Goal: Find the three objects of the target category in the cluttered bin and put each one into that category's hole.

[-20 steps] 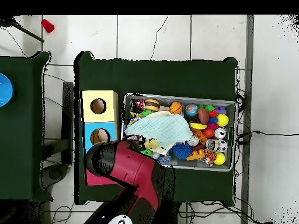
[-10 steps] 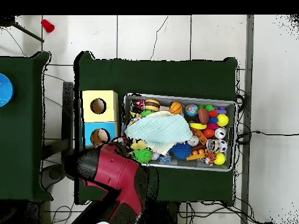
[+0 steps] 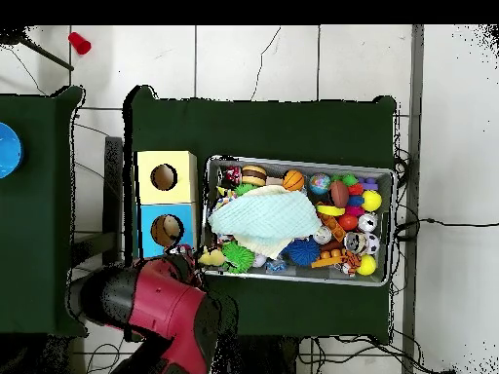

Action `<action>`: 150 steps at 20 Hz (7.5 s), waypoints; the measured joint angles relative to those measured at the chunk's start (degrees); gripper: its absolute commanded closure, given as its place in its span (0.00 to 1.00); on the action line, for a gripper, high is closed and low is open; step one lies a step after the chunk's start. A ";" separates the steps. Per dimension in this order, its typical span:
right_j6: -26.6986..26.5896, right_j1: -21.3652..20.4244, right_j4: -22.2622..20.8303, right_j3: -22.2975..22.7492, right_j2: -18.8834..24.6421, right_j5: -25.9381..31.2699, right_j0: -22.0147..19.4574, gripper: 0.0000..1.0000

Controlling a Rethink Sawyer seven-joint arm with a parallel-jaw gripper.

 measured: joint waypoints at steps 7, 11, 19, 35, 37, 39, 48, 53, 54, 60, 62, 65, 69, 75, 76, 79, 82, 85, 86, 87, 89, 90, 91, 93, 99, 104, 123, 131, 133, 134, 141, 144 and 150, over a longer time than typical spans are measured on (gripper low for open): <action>4.21 0.21 2.00 1.53 -0.65 0.12 3.41 1.00; 5.98 0.74 3.00 2.57 -0.74 0.13 4.60 1.00; 9.19 3.40 5.83 2.93 -0.73 0.12 6.27 1.00; 16.00 7.90 9.80 2.91 -1.25 0.11 11.16 1.00; 16.53 7.91 9.84 2.91 -1.24 0.12 11.70 1.00; 16.95 8.00 9.90 2.91 -1.24 0.18 12.09 1.00; 18.60 8.42 10.48 2.81 -1.22 2.30 13.31 1.00; 19.74 8.50 11.20 2.64 -1.22 2.88 13.31 1.00; 19.82 8.52 11.32 2.62 -1.22 2.88 13.31 1.00; 19.90 9.16 12.12 2.30 -1.22 2.89 13.31 1.00; 19.90 9.61 12.34 2.12 -1.22 2.89 13.30 1.00; 19.90 10.11 12.64 1.77 -1.22 2.90 13.23 1.00; 19.92 11.33 12.95 0.55 -1.22 2.90 13.13 0.00; 19.98 11.87 12.97 -0.15 -1.35 3.87 13.12 0.00; 19.98 11.88 12.97 -0.21 -1.35 3.97 13.11 0.00; 19.98 11.88 12.97 -0.21 -1.35 3.97 13.10 0.00; 19.98 11.78 12.97 -0.20 -1.32 3.98 13.07 0.00; 19.98 11.61 12.97 -0.17 -1.23 4.02 12.98 0.00; 19.98 11.46 12.95 -0.16 -1.10 4.08 12.87 0.00; 19.98 11.13 12.96 -0.02 -0.87 4.06 12.65 0.00; 19.98 10.62 12.97 0.23 -0.53 4.04 12.35 0.00; 19.98 10.03 13.07 0.51 -0.08 4.04 11.95 0.00; 19.98 9.54 13.19 0.75 0.31 4.02 11.60 0.00; 19.97 8.08 13.63 1.49 1.56 3.99 10.56 0.00; 19.97 4.28 13.44 3.03 3.53 3.99 7.95 0.00; 19.98 3.58 12.13 2.99 3.55 3.89 7.76 0.00; 18.99 -4.93 10.12 12.87 20.07 -4.66 -8.77 0.00; 19.02 -3.54 4.13 11.11 18.71 -4.68 -7.64 1.00; 19.02 -3.14 2.86 10.37 18.33 -4.67 -7.11 1.00; 19.02 -3.02 2.66 10.23 18.21 -4.68 -6.94 1.00; 19.02 -2.72 2.01 9.81 17.95 -4.68 -6.49 1.00; 19.02 -3.33 1.97 9.98 18.57 -4.67 -7.36 1.00; 19.02 -6.64 1.97 11.65 20.82 -4.67 -10.96 1.00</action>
